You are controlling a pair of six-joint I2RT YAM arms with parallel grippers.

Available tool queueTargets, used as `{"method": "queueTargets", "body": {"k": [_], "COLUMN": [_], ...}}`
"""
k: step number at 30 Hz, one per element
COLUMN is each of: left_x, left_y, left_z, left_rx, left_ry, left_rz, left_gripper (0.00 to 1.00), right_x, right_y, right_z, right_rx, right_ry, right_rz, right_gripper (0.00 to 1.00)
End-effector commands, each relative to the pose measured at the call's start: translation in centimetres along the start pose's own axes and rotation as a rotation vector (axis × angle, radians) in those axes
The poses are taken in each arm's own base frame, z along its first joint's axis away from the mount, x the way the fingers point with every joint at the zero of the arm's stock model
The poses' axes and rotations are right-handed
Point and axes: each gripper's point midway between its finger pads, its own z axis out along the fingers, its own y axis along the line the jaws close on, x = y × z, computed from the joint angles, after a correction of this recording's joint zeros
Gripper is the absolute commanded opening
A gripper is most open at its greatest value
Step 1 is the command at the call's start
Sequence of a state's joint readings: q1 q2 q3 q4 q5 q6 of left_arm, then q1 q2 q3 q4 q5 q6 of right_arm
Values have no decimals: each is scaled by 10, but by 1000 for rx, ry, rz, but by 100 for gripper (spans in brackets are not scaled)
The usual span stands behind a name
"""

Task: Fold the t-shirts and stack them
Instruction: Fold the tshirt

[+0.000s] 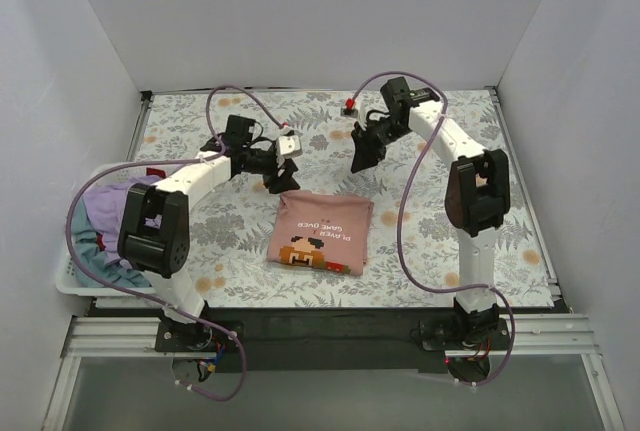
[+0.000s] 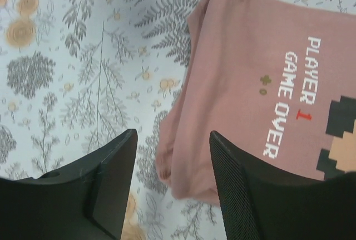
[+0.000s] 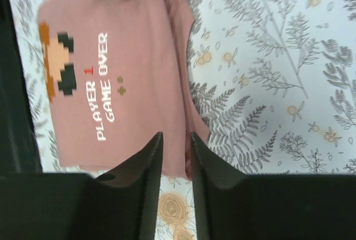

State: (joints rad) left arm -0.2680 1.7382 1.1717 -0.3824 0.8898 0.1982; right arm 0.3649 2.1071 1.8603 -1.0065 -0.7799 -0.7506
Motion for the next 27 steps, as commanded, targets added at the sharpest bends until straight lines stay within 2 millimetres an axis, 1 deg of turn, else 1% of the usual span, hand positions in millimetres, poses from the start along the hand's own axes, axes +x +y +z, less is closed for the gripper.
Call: {"method": "queueTargets", "body": {"k": [1,2,3,4,5,6,7,9,10,11,12,13,14,16,17,20,21,25,27], "left_x": [-18,-16,-14,-11,-9,-7,-5,-3,-1,4,10,12,18,17,16,11,6,-10,-9], "left_y": [-5,-6,-10,-9,-11,-11,-15,-23,-25,-28,-33,-35,-35,-33,-33,-27,-22,-15,-11], "left_z": [26,31,39,46,52,56,64,71,74,78,79,82,84,87,87,92,94,94,96], "left_rx": [71,83,102,112,127,133,154,182,191,206,227,236,243,245,247,244,236,225,212], "left_ry": [-30,-27,-20,-15,-13,-7,-3,-2,5,15,31,39,48,47,45,32,20,-16,-13], "left_rz": [70,91,99,101,99,106,107,118,117,111,100,108,95,94,92,70,75,82,74], "left_gripper": [54,55,55,56,57,57,57,57,55,52,48,43,32,24,15,4,1,0,0], "right_x": [-19,-17,-20,-24,-23,-22,-22,-16,-15,-9,-6,-3,3,9,13,17,16,15,14], "right_y": [-4,-8,-9,-14,-15,-15,-17,-20,-19,-17,-15,-14,-9,-7,-9,-13,-15,-25,-28], "right_z": [6,15,18,21,29,32,38,49,54,60,63,66,69,70,70,66,63,52,45], "right_rx": [-110,-146,-164,-169,-200,-211,-212,-218,-222,-229,-234,-235,-241,-236,-221,-198,-188,-143,-115], "right_ry": [-110,-122,-133,-154,-164,-166,-170,-158,-153,-136,-129,-122,-107,-94,-83,-74,-76,-82,-80], "right_rz": [194,223,259,265,289,318,312,328,326,342,344,341,349,349,348,349,345,328,316], "right_gripper": [30,26,21,19,17,15,15,15,15,15,15,16,17,22,22,26,28,33,36]}}
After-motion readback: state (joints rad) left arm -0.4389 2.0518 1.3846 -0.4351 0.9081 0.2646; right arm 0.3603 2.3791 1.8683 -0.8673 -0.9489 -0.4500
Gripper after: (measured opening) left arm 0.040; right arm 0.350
